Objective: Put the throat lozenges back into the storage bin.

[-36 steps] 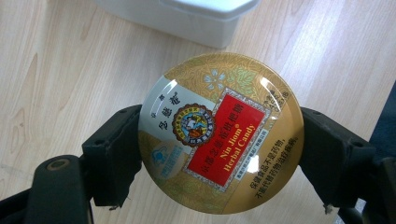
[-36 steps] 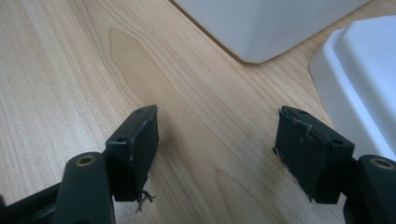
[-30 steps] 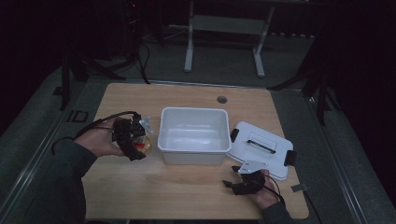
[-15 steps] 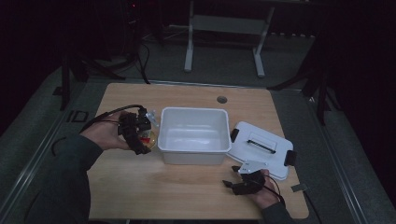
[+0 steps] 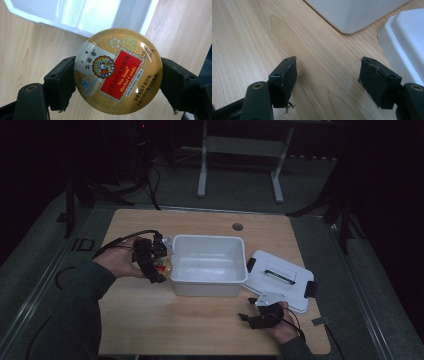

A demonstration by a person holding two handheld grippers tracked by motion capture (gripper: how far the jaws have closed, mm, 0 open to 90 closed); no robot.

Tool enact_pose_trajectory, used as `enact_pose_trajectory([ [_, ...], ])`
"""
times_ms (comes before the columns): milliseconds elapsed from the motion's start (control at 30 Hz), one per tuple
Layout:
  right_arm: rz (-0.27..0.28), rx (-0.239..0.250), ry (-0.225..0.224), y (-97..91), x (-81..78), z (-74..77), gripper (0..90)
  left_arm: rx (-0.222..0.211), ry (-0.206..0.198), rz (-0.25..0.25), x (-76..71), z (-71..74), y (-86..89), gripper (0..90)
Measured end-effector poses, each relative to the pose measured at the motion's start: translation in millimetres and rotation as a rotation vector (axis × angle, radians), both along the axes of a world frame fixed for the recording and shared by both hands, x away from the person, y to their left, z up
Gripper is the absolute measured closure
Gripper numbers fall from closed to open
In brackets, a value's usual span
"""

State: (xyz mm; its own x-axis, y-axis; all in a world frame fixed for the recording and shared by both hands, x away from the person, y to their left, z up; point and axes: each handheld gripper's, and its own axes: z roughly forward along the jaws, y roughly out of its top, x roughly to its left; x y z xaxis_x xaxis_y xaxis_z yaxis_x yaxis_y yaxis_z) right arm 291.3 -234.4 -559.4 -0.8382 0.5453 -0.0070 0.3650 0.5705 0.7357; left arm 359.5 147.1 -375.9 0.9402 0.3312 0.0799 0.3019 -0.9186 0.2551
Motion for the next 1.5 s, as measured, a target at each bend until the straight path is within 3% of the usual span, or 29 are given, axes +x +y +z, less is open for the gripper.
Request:
enact_pose_trajectory([
  [167, 0.001, 0.000, 0.000, 0.0, 0.0, 0.0, 29.7, -0.010, -0.003, -0.005, 2.4, -0.1, -5.7, 20.5],
  [933, 0.000, 0.000, 0.000, 0.0, 0.0, 0.0, 29.7, 0.025, -0.009, -0.013, 15.9, -0.2, -31.2, 20.5],
  [1500, 0.001, 0.000, 0.000, 0.0, 0.0, 0.0, 29.7, 0.011, -0.006, -0.028, 21.6, -4.2, -48.6, 20.5],
])
